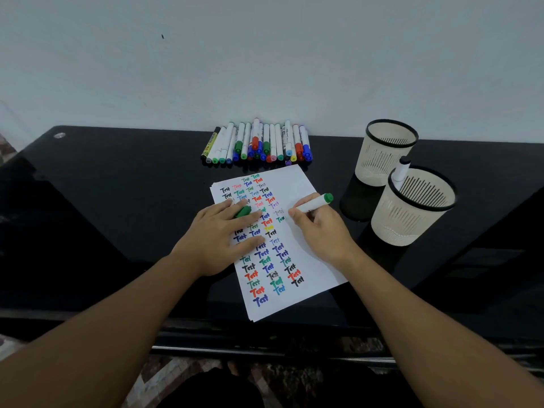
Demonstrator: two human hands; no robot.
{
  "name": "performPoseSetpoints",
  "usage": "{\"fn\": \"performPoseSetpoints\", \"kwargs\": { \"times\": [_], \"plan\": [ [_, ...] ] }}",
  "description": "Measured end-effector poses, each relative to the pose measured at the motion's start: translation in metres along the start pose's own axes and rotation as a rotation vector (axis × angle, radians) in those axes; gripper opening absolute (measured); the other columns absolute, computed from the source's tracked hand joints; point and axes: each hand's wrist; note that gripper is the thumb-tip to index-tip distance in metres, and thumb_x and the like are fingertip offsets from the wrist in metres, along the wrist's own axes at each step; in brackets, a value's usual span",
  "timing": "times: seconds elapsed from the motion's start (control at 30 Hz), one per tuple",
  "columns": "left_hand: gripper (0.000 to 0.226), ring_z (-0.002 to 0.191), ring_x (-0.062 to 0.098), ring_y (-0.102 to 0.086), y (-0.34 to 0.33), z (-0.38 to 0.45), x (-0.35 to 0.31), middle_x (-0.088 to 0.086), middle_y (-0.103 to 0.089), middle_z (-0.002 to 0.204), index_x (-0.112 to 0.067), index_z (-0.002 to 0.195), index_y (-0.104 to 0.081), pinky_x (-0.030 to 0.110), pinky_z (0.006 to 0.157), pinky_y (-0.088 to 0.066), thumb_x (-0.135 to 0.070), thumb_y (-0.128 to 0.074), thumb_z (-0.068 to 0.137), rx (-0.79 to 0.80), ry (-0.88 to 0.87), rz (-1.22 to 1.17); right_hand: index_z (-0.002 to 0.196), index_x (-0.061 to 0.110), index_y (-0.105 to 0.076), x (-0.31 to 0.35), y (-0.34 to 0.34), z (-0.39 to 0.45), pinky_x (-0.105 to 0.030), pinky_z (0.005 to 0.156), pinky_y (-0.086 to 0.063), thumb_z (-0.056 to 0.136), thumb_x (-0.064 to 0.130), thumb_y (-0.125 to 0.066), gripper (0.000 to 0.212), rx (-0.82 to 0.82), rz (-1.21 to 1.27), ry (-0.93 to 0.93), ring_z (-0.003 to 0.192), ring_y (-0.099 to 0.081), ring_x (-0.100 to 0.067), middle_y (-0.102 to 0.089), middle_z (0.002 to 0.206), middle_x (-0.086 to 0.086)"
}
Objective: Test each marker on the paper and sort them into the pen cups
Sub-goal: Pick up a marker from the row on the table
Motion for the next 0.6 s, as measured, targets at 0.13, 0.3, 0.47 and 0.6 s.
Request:
{"fn": "performPoseSetpoints", "kwargs": {
  "times": [0.13,0.3,0.47,0.6],
  "plan": [
    [0.066,0.155,0.011,-0.002,-0.0001,0.0002,-0.0003,-0.017,-0.008,0.168,-0.060,0.152,-0.022,0.040,0.124,-0.004,-0.085,-0.025,0.091,0.000,-0.003,0.005,0.102,0.028,-0.062,0.0001,-0.0006,-0.0009,-0.046,0.087,-0.057,0.105,0.041,-0.056,0.015,-0.018,-0.018,0.038,0.088,-0.065,-0.015,-0.067,0.093,0.005],
    [0.066,0.155,0.011,-0.002,-0.0010,0.0002,0.0008,-0.017,-0.008,0.168,-0.060,0.151,-0.021,0.039,0.124,-0.004,-0.086,-0.024,0.090,-0.001,-0.007,0.003,0.101,0.019,-0.064,0.0001,-0.0009,-0.0014,-0.048,0.086,-0.058,0.105,0.042,-0.056,0.025,-0.017,-0.033,0.016,0.087,-0.067,-0.020,-0.069,0.093,-0.002],
    [0.068,0.156,0.012,-0.003,-0.0019,0.0005,0.0020,-0.017,-0.010,0.168,-0.060,0.151,-0.022,0.040,0.124,-0.005,-0.088,-0.021,0.089,-0.016,-0.012,0.004,0.104,0.012,-0.064,-0.0007,-0.0025,0.0009,-0.051,0.088,-0.058,0.105,0.044,-0.056,0.032,-0.017,-0.015,-0.026,0.090,-0.068,-0.024,-0.069,0.096,-0.009],
    [0.067,0.156,0.012,-0.004,-0.0020,0.0000,0.0021,-0.016,-0.010,0.168,-0.061,0.150,-0.022,0.041,0.125,-0.006,-0.088,-0.022,0.089,-0.018,-0.015,0.005,0.104,0.013,-0.065,-0.0011,-0.0024,0.0015,-0.051,0.089,-0.057,0.104,0.044,-0.056,0.031,-0.013,-0.008,-0.017,0.091,-0.068,-0.023,-0.069,0.097,-0.007]
  ]
}}
Point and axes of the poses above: each hand's wrist, its own z-axis towards the middle knuckle, its own y-axis out of the back of the hand, x = y × z
